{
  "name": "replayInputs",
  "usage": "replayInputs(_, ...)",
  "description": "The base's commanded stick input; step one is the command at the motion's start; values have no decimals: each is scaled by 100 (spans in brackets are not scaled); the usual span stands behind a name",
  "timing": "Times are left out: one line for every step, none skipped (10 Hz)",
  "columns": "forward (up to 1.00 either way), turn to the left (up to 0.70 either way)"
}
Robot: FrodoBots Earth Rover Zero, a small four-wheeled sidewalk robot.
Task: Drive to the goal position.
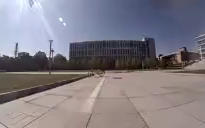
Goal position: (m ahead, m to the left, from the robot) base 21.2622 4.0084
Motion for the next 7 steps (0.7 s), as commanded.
replayInputs(6,0)
replayInputs(6,0)
replayInputs(6,0)
replayInputs(6,0)
replayInputs(6,0)
replayInputs(6,0)
replayInputs(6,0)
